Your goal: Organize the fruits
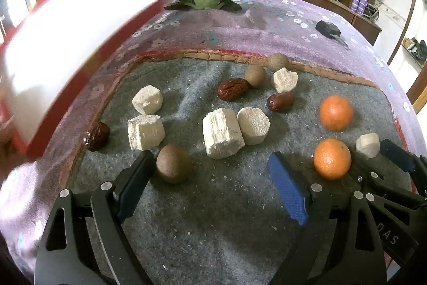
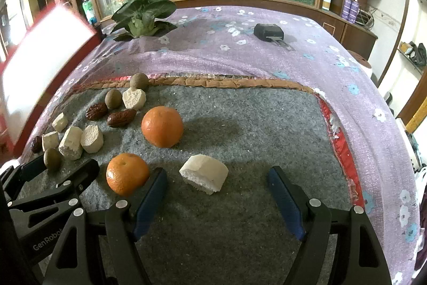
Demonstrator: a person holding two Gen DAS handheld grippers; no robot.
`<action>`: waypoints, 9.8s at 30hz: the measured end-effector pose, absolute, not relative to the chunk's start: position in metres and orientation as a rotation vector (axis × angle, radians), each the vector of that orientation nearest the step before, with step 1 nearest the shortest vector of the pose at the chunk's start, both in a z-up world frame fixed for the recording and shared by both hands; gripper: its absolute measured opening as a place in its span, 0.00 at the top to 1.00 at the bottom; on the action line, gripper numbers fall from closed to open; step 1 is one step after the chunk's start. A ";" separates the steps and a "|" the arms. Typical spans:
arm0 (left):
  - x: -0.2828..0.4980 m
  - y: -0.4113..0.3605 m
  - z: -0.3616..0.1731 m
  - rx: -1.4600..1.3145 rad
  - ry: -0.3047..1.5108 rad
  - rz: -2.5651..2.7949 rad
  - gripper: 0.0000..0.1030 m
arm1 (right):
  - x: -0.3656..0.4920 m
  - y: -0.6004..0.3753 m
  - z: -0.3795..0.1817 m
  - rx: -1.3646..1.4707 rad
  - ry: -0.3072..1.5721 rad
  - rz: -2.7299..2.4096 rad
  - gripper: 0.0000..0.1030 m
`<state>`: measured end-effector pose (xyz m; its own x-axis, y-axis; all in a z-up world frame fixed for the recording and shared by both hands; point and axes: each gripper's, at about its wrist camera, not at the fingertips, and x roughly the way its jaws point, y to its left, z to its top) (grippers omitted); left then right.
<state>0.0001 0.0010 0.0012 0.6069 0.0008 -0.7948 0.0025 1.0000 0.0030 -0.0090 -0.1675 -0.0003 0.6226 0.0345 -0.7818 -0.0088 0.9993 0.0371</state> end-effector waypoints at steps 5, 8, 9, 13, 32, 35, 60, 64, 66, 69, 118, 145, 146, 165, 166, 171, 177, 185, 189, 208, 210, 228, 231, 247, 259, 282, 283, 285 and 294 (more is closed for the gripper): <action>0.000 0.001 0.001 0.004 0.919 -0.001 0.15 | -0.009 -0.168 0.000 0.031 0.898 0.025 0.24; 0.000 0.001 0.001 0.004 0.919 -0.001 0.15 | -0.009 -0.168 0.000 0.031 0.898 0.025 0.24; 0.000 0.001 0.001 0.004 0.919 -0.001 0.15 | -0.009 -0.168 0.000 0.031 0.898 0.025 0.24; 0.000 0.001 0.001 0.004 0.919 -0.001 0.15 | -0.009 -0.167 0.000 0.031 0.898 0.025 0.24; 0.000 0.001 0.001 0.004 0.918 -0.001 0.15 | -0.009 -0.167 0.000 0.031 0.899 0.025 0.24; 0.000 0.001 0.001 0.004 0.918 -0.001 0.15 | -0.009 -0.167 0.000 0.031 0.898 0.025 0.24; 0.000 0.001 0.003 0.018 0.928 -0.019 0.15 | -0.009 -0.167 0.001 0.028 0.898 0.033 0.24; -0.006 0.011 0.009 0.007 0.947 -0.063 0.15 | -0.012 -0.167 0.002 -0.007 0.912 0.057 0.24; -0.016 0.026 0.017 -0.022 0.931 -0.088 0.15 | -0.013 -0.170 0.004 -0.005 0.913 0.058 0.24; -0.033 0.054 0.028 -0.052 0.901 -0.078 0.15 | -0.018 -0.179 0.011 0.032 0.895 0.072 0.25; 0.025 0.088 0.017 0.258 1.085 -0.332 0.71 | -0.028 -0.152 0.033 -0.053 0.843 0.317 0.57; -0.008 0.110 0.044 0.122 1.007 -0.232 0.84 | 0.001 -0.033 0.016 -0.052 0.928 0.725 0.62; -0.009 0.110 0.044 0.120 1.005 -0.228 0.84 | 0.003 -0.030 0.015 -0.056 0.935 0.724 0.64; -0.035 0.134 0.054 0.046 0.979 -0.158 0.84 | -0.032 -0.030 0.042 -0.112 0.875 0.708 0.76; -0.037 0.137 0.055 0.044 0.979 -0.153 0.84 | -0.034 -0.027 0.044 -0.113 0.872 0.713 0.76; -0.048 0.154 0.061 0.029 0.965 -0.110 0.83 | -0.043 -0.011 0.053 -0.128 0.848 0.740 0.76; -0.056 0.173 0.066 0.024 0.955 -0.063 0.83 | -0.050 0.014 0.057 -0.150 0.840 0.784 0.76; -0.053 0.201 0.059 0.004 0.966 0.002 0.83 | -0.051 0.053 0.056 -0.191 0.846 0.840 0.77; -0.046 0.212 0.051 -0.003 0.987 0.031 0.83 | -0.047 0.069 0.056 -0.206 0.850 0.863 0.77; -0.044 0.230 0.027 -0.020 1.046 0.083 0.83 | -0.040 0.120 0.032 -0.289 0.919 0.938 0.77; -0.043 0.231 0.026 -0.024 1.054 0.084 0.83 | -0.038 0.122 0.029 -0.296 0.923 0.933 0.77; -0.046 0.229 0.043 -0.073 0.992 0.125 0.39 | -0.049 0.075 0.051 -0.222 0.852 0.875 0.66; -0.048 0.224 0.049 -0.059 0.979 0.134 0.39 | -0.051 0.054 0.056 -0.209 0.839 0.847 0.66; -0.047 0.125 0.066 0.001 0.941 -0.055 0.39 | -0.060 -0.098 0.048 -0.102 0.871 0.589 0.56; -0.019 0.077 0.048 -0.026 0.988 -0.097 0.40 | -0.063 -0.165 0.042 -0.002 0.858 0.498 0.55; -0.018 0.058 0.046 -0.110 0.981 0.013 0.40 | -0.046 -0.196 0.061 0.010 0.723 0.570 0.51; -0.019 0.057 0.047 -0.107 0.979 0.020 0.40 | -0.047 -0.196 0.062 0.012 0.716 0.585 0.51; -0.022 0.054 0.049 -0.098 0.975 0.030 0.40 | -0.050 -0.196 0.063 0.000 0.706 0.602 0.51; -0.026 0.040 0.058 -0.071 0.972 0.036 0.40 | -0.056 -0.203 0.070 0.000 0.667 0.647 0.51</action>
